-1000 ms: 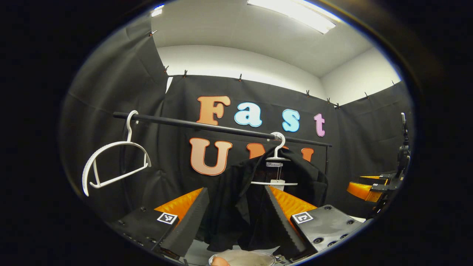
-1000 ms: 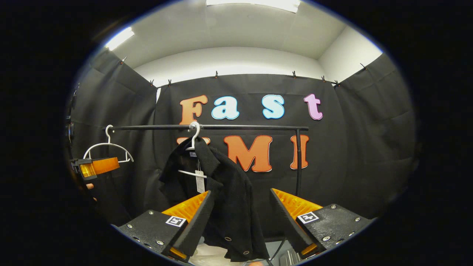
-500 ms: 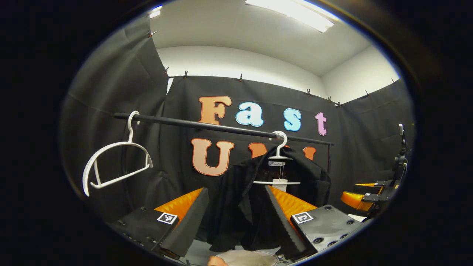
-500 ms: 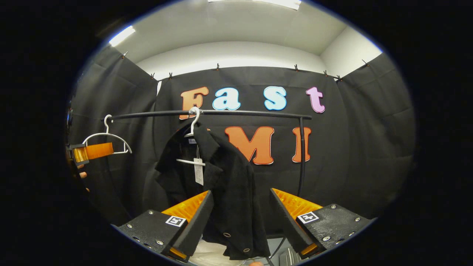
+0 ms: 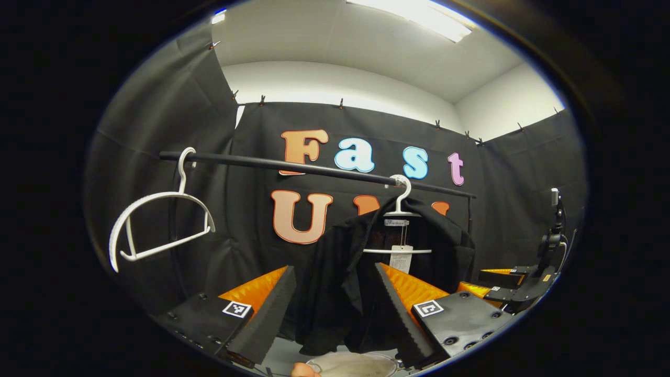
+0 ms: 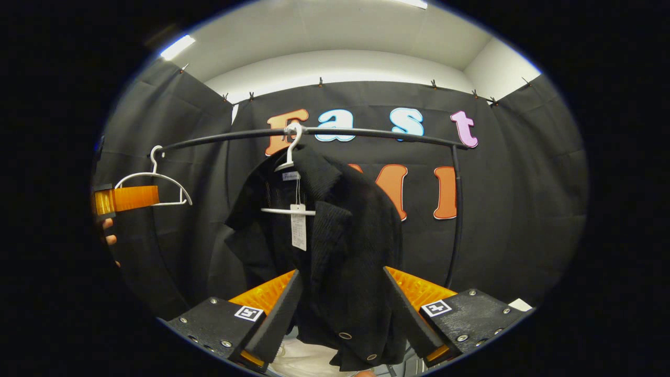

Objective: Grasp the clothes on the hanger with both hands and then place them into the laundry hamper below.

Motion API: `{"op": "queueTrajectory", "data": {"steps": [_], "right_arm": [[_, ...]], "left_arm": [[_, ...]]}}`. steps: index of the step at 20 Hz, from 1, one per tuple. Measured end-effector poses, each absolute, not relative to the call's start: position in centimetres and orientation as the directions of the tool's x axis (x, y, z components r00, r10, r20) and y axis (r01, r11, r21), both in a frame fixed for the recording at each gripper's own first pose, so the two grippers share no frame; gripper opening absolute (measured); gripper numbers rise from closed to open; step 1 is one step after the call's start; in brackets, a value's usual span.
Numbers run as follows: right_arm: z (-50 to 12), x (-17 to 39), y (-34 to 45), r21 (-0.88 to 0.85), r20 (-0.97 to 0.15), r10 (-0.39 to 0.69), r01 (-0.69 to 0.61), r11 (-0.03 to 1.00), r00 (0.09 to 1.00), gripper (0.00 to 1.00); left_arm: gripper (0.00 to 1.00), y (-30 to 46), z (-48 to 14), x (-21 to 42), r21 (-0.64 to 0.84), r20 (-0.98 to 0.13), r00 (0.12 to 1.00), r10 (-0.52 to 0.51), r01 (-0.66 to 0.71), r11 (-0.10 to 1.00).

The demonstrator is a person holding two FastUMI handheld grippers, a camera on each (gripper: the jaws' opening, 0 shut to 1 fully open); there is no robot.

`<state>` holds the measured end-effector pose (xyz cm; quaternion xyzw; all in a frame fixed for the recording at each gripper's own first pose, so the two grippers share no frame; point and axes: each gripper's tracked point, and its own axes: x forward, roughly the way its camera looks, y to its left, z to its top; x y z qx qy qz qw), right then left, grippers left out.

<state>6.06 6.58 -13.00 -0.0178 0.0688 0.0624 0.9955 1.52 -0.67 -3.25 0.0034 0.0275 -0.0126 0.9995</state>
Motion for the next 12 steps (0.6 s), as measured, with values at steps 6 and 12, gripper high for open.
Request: {"op": "queueTrajectory", "data": {"steps": [6,12], "right_arm": [[-15.4,9.0,6.4,-0.036,-0.170,0.073,-0.080,0.996,0.983,0.94],[-16.7,11.9,5.0,-0.005,-0.179,0.004,-0.005,1.000,0.984,0.93]], "left_arm": [[1.00,-0.6,-6.5,3.1,-0.021,-0.108,0.993,-0.054,0.052,0.998],[1.00,-1.4,-10.3,5.9,-0.030,-0.146,0.986,-0.075,0.071,0.997]]}}
